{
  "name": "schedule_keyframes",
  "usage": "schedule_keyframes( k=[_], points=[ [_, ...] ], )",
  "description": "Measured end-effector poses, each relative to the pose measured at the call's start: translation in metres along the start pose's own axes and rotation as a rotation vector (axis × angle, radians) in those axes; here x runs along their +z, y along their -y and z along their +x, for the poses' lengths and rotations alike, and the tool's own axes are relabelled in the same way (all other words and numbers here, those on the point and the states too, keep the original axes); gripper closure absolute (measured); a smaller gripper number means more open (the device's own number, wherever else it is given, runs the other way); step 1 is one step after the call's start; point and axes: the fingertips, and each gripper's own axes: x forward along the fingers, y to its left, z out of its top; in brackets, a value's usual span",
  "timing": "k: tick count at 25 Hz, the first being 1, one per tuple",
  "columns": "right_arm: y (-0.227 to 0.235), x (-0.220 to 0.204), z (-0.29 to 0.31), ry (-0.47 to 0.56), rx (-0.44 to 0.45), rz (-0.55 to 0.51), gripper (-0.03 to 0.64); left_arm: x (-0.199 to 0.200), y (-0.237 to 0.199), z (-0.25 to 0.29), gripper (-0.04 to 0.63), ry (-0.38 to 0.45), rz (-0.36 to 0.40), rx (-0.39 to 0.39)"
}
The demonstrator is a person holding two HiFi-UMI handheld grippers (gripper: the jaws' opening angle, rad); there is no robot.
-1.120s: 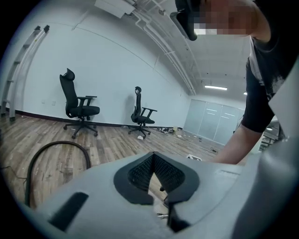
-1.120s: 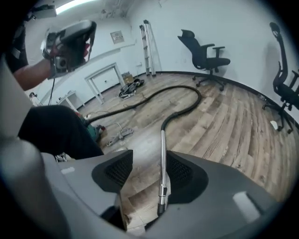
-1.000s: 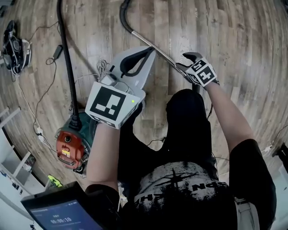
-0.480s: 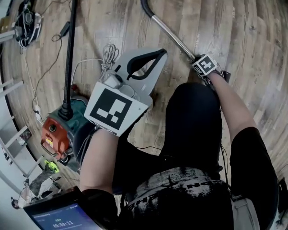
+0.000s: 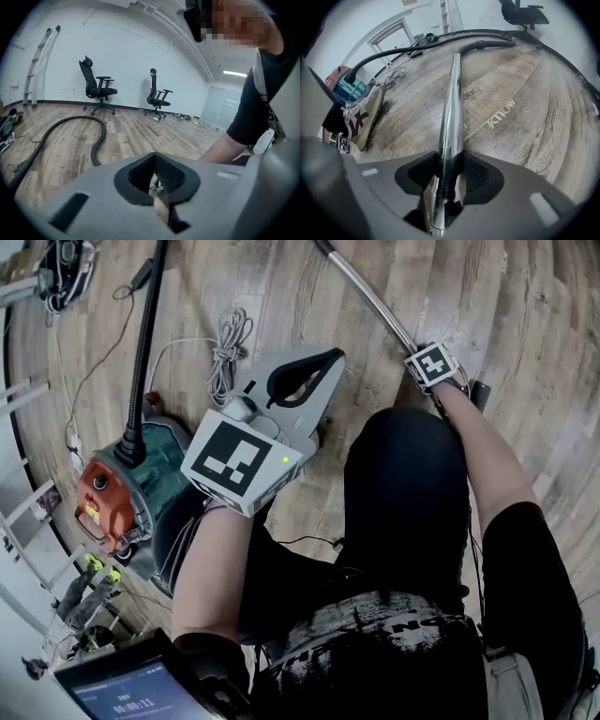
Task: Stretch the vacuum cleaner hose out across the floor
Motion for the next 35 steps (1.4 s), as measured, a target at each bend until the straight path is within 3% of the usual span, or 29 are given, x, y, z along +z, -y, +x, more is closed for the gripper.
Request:
schedule_keyframes(
  k=[5, 9, 11, 14, 16, 18, 21, 24, 27, 31, 35],
  points=[
    [0.0, -0.002, -0.002, 0.002, 0.002, 0.038, 0.439, -0.016, 0.004, 0.005, 0.594, -0.037, 0.009, -0.014],
    [0.025, -0.018, -0.03, -0.074, -0.081, 0.011, 0.44, -0.037, -0.003, 0.02, 0.594, -0.076, -0.026, 0.002],
    [0.028, -0.016, -0.045, -0.055, -0.069, 0.001, 0.44, -0.05, -0.014, 0.038, 0.594, -0.095, -0.122, -0.004],
    [0.031, -0.019, -0.073, -0.05, -0.072, -0.022, 0.442, -0.082, -0.028, 0.079, 0.591, -0.138, -0.341, -0.048],
    [0.024, -0.01, -0.09, -0.005, -0.039, -0.044, 0.442, -0.11, -0.034, 0.112, 0.454, -0.166, -0.491, -0.078],
    [0.017, 0.002, -0.103, 0.052, 0.006, -0.056, 0.442, -0.132, -0.041, 0.143, 0.436, -0.17, -0.606, -0.079],
    [0.034, -0.018, -0.132, -0.012, -0.088, -0.053, 0.442, -0.152, -0.029, 0.188, 0.397, -0.114, -0.809, -0.135],
    [0.032, -0.033, -0.157, -0.019, -0.112, -0.044, 0.442, -0.159, -0.007, 0.227, 0.376, -0.011, -1.03, -0.204],
    [0.02, -0.034, -0.167, 0.003, -0.09, -0.059, 0.442, -0.165, -0.002, 0.258, 0.359, 0.058, -1.143, -0.222],
    [0.011, -0.052, -0.171, -0.014, -0.077, -0.066, 0.442, -0.16, 0.018, 0.292, 0.327, 0.181, -1.325, -0.322],
    [0.015, -0.054, -0.184, -0.026, -0.131, -0.117, 0.441, -0.134, 0.022, 0.311, 0.327, 0.269, -1.351, -0.36]
  ],
)
